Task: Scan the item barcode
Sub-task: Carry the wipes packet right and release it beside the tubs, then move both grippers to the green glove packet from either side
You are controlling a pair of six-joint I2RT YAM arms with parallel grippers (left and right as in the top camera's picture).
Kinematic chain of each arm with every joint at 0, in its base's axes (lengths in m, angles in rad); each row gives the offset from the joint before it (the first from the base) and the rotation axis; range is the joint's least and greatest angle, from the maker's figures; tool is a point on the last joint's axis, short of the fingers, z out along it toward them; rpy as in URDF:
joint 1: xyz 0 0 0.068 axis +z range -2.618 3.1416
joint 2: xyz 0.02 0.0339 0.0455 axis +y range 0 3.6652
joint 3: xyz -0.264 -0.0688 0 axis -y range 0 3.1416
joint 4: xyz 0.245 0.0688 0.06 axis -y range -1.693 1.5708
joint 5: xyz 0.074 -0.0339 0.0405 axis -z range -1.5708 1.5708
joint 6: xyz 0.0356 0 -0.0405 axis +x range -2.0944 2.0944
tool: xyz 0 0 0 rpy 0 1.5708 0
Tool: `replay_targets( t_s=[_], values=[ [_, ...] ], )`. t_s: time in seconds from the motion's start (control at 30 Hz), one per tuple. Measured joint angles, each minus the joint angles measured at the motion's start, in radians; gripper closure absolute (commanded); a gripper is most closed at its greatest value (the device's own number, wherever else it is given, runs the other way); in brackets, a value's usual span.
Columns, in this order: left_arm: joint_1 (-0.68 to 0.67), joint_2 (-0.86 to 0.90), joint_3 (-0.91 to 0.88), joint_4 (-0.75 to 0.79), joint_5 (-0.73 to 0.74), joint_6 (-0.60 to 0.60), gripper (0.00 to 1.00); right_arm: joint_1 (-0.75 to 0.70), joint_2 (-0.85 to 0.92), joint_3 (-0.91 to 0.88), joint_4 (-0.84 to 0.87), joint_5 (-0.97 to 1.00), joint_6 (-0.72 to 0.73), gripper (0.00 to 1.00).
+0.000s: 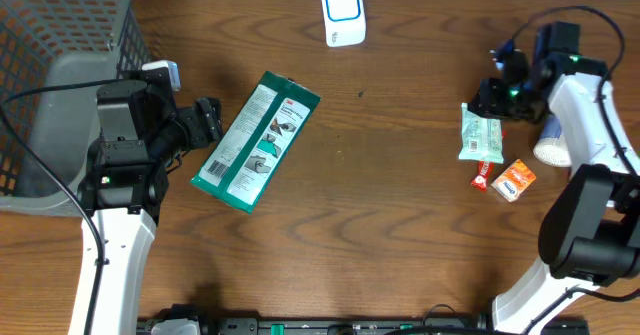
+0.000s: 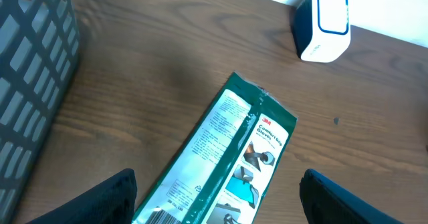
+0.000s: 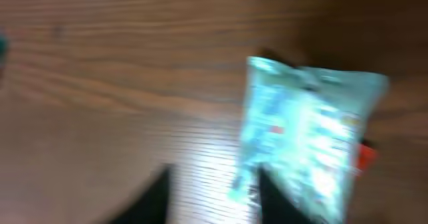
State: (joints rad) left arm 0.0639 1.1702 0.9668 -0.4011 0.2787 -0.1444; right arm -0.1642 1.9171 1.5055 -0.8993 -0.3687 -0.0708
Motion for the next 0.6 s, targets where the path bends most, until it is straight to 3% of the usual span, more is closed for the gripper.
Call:
replay_targets(
  t_s=[0.17, 0.3, 0.5, 0.6],
  values=[
    [0.0, 0.0, 0.0, 0.0, 0.0, 0.0, 0.2, 0.092, -0.007, -0.156, 0.232, 0.019, 0.013, 0.91],
    [0.0, 0.0, 0.0, 0.0, 0.0, 0.0, 0.2, 0.15, -0.007, -0.323, 0.394, 0.159, 0.075, 0.99],
    [0.0, 0.0, 0.0, 0.0, 0.0, 0.0, 0.2, 0.135, -0.013, -0.379, 0.41, 0.403, 0.19, 0.98],
    [0.0, 0.0, 0.0, 0.0, 0.0, 0.0, 0.2, 0.098, -0.019, -0.381, 0.397, 0.416, 0.205, 0.93]
  ],
)
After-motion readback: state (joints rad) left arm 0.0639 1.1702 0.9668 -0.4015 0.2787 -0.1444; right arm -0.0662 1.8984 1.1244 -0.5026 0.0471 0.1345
